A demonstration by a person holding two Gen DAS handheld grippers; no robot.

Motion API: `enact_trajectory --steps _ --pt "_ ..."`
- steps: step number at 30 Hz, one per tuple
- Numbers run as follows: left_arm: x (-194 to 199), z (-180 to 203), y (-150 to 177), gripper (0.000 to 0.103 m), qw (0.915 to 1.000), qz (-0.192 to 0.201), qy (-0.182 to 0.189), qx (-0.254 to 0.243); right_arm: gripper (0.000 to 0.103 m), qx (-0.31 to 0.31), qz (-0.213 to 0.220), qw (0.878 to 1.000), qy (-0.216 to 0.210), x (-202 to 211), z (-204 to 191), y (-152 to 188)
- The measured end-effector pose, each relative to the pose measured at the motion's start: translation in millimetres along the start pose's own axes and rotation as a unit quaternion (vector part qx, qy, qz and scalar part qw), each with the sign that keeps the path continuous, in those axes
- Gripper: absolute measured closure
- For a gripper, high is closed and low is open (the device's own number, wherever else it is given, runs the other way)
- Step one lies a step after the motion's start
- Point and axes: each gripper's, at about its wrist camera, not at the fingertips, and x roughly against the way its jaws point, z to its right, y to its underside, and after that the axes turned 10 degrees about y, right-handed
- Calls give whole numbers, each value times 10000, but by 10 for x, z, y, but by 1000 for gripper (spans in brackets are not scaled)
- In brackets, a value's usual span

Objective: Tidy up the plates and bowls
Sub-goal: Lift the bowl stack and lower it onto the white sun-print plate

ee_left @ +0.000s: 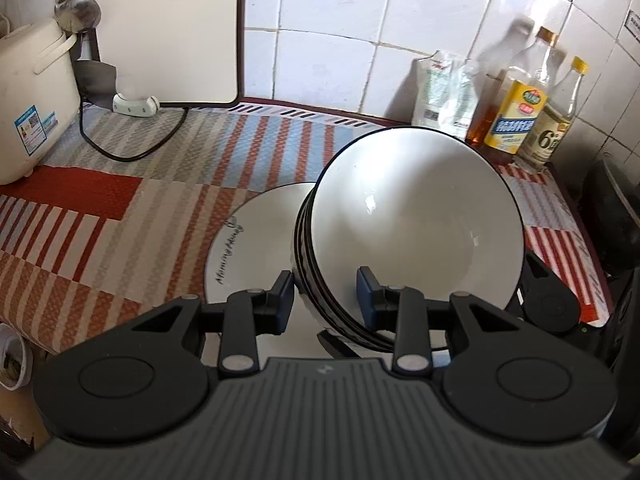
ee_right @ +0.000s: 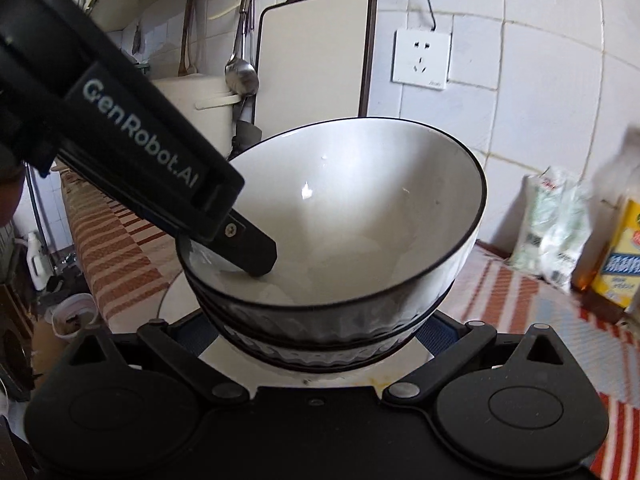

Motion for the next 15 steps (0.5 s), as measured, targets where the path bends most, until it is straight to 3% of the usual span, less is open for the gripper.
enact_trajectory --steps 11,15 --pt "-221 -323 -78 71 9995 -241 211 -15 0 54 -308 9995 52 -378 -201 -20" --pt "-264 -440 -121 71 9982 -365 472 107 0 183 -470 9986 180 -374 -289 -62"
